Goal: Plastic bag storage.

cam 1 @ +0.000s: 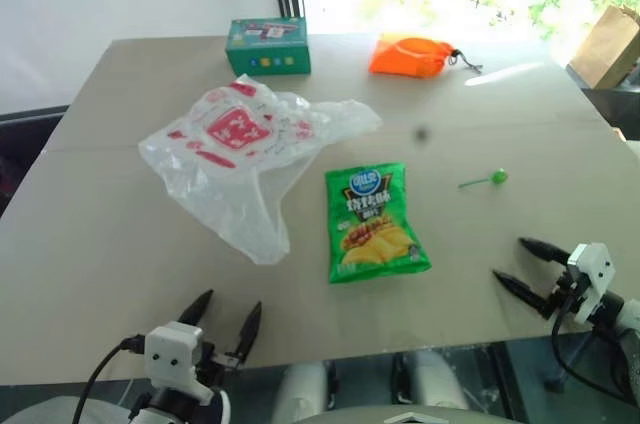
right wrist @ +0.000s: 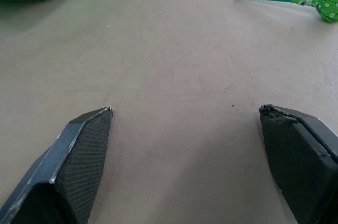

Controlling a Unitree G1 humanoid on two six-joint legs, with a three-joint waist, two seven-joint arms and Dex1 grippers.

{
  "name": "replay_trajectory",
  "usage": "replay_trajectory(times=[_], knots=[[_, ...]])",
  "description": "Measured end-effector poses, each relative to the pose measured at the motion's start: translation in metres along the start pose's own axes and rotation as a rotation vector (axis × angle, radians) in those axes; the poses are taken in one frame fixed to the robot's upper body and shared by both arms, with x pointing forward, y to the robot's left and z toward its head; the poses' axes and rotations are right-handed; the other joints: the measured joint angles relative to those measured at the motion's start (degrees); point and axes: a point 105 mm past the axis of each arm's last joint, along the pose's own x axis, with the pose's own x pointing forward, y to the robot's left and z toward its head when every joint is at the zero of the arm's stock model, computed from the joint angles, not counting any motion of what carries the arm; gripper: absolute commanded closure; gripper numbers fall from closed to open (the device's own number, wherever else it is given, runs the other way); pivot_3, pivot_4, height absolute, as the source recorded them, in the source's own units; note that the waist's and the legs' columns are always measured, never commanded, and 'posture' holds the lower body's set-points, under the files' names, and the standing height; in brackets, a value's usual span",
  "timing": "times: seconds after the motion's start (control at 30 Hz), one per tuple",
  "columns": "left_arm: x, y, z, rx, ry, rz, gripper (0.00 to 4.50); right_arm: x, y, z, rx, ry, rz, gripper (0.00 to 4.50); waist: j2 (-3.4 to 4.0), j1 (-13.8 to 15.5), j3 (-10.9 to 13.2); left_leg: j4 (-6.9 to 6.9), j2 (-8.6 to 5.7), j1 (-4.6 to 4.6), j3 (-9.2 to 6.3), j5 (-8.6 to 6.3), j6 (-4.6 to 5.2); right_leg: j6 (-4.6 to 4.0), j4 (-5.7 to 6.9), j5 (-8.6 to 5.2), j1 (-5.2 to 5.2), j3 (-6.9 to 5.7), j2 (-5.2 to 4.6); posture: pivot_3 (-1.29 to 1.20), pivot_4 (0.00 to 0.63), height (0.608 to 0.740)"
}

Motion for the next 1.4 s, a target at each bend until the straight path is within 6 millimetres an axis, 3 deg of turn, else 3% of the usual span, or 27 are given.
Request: replay_trajectory(times=[0.73, 1.03, 1.23, 1.4], knots=[[-0.005, -0.004, -0.003, 0.016, -0.048, -0.067, 0.11, 0.002, -0.01, 0.001, 0.005, 0.022, -0.021, 0.0, 0.07, -0.05, -0.11, 0.11, -0.02, 0.17, 0.16, 0.0, 0.0, 0.01, 0.2, 0.01, 0.04, 0.18, 0.04, 0.0, 0.15, 0.74], [0.0, -0.013, 0.0, 0.002, -0.043, -0.083, 0.11, 0.008, -0.001, 0.006, 0.005, -0.047, 0.036, 0.0, 0.05, -0.06, -0.08, 0.29, -0.02, 0.18, 0.17, 0.0, 0.0, 0.01, 0.39, 0.01, 0.03, 0.22, 0.04, 0.0, 0.15, 0.74], [0.015, -0.017, 0.016, 0.008, -0.097, -0.132, 0.11, 0.014, 0.013, 0.034, 0.016, -0.165, 0.136, 0.0, 0.1, -0.02, -0.02, 0.55, 0.03, 0.14, 0.1, 0.0, 0.0, 0.0, 0.58, 0.01, 0.03, 0.18, 0.04, 0.0, 0.15, 0.74], [0.036, -0.017, 0.034, 0.01, -0.14, -0.168, 0.11, 0.015, 0.045, 0.071, -0.025, -0.202, 0.324, 0.0, 0.09, -0.02, -0.01, 0.64, 0.04, 0.11, 0.05, 0.0, 0.0, 0.09, 0.63, 0.08, 0.04, 0.16, 0.02, 0.0, 0.15, 0.74]])
